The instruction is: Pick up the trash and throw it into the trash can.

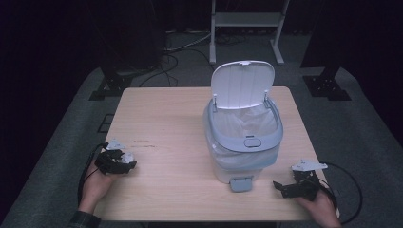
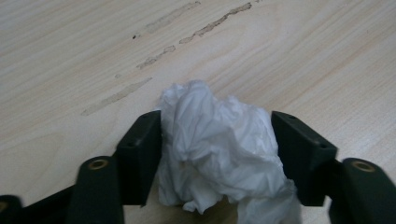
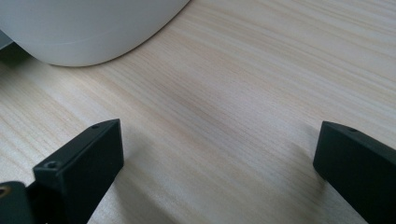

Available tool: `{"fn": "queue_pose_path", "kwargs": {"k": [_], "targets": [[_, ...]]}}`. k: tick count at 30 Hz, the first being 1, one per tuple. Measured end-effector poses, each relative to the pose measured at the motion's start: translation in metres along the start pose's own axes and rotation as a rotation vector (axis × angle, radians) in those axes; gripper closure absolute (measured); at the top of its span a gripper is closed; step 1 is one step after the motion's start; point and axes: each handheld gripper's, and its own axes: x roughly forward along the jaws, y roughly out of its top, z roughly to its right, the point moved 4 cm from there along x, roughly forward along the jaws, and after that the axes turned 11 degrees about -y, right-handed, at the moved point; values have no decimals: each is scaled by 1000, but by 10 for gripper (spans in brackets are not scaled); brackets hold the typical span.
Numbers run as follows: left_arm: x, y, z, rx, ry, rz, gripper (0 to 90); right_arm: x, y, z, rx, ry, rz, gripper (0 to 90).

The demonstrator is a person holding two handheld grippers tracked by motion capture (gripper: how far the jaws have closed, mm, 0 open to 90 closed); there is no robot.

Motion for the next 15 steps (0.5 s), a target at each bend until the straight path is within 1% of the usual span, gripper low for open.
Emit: {"fn": "queue_pose_path", "kwargs": {"k": [5,9,12,15], "targets": [[-4,0,0,-1,-6,9,523,0,0,0,0,0,0,6],[-7,1,1,-11,-15,29,599,0,0,0,0,0,0,6],[-10,2,2,-18,-33,51,630,0,0,0,0,0,0,6],[-12,3,4,-24,-56,72,642,0,0,0,0,0,0,6]]}}
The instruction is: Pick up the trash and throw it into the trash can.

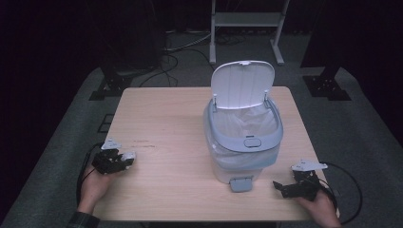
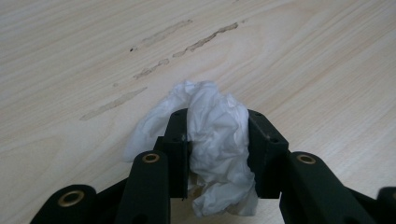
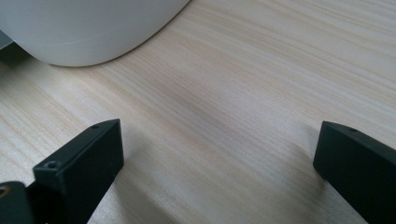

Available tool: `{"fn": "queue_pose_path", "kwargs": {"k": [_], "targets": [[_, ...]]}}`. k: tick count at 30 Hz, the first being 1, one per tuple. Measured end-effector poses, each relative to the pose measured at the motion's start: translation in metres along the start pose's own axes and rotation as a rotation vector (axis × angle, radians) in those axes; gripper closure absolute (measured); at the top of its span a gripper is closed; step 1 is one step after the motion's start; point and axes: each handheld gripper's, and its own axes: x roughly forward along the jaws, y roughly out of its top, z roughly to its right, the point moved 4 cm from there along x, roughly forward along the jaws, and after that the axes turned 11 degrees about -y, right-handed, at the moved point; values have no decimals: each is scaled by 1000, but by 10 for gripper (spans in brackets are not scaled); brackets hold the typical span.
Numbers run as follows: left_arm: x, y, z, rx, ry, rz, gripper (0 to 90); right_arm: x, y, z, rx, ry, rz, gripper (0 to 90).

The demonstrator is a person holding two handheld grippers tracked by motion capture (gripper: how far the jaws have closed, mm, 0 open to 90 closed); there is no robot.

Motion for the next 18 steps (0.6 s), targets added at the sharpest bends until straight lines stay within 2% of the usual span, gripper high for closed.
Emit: {"fn": "queue_pose_path", "kwargs": {"k": [9,18], "targets": [[-12,9,12,-16,-46,86,645,0,0,0,0,0,0,6],[-21,27,35,21,-113,159,644,0,0,0,0,0,0,6]]}}
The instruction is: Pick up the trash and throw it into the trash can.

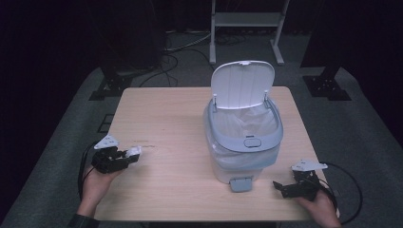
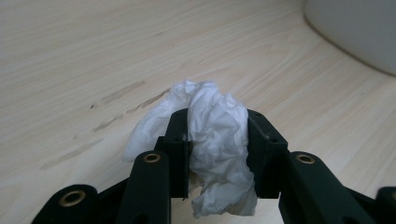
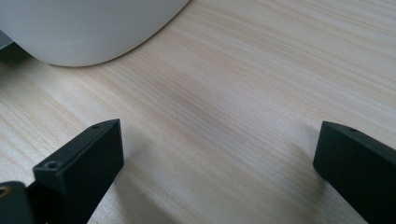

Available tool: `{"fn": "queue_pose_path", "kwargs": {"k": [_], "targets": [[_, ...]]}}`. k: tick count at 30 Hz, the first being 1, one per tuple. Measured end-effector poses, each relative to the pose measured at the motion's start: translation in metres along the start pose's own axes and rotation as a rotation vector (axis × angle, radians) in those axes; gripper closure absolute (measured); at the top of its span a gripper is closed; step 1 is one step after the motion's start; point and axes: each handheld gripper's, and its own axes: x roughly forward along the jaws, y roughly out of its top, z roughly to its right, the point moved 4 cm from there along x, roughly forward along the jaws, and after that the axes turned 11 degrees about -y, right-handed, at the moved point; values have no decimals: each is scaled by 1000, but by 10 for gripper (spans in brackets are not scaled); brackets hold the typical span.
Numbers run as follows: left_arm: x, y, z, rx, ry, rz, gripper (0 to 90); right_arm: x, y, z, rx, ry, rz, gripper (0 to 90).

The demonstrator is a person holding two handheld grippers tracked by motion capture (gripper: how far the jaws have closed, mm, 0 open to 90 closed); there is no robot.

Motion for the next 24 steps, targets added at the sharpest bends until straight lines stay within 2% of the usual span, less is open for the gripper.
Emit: {"fn": "queue_pose_path", "kwargs": {"k": [11,14,24], "targets": [[1,22,25,48,-98,75,642,0,0,0,0,0,0,6],[1,27,30,50,-125,100,642,0,0,0,0,0,0,6],[-1,49,49,94,-210,150,641,0,0,0,0,0,0,6]]}}
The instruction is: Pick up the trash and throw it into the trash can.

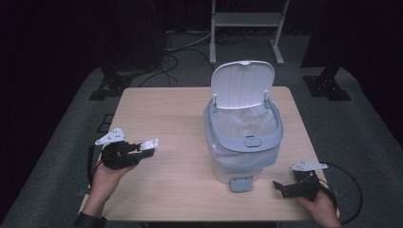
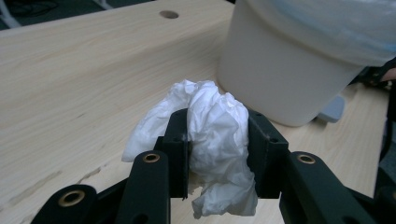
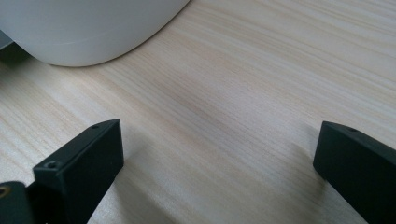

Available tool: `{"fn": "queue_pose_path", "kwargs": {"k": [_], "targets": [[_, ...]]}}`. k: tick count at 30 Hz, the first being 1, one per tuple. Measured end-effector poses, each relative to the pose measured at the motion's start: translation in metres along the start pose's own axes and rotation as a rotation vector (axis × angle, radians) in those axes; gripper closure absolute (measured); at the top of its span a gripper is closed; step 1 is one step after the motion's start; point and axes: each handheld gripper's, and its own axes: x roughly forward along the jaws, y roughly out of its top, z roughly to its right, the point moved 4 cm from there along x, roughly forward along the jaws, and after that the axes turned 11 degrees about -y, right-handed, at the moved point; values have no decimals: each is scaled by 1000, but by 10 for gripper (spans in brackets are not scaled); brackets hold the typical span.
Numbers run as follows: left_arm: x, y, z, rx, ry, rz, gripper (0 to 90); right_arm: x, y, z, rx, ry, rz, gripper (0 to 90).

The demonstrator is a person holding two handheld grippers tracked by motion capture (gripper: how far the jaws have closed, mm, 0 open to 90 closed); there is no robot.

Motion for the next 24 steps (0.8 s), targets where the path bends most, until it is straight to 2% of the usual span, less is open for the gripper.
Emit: {"fn": "queue_pose_path", "kwargs": {"k": [8,15,24], "targets": [[5,17,10,44,-68,21,635,0,0,0,-1,0,1,6],[12,34,19,85,-150,38,636,0,0,0,-1,0,0,6],[20,59,28,135,-208,58,637,0,0,0,0,0,1,6]]}}
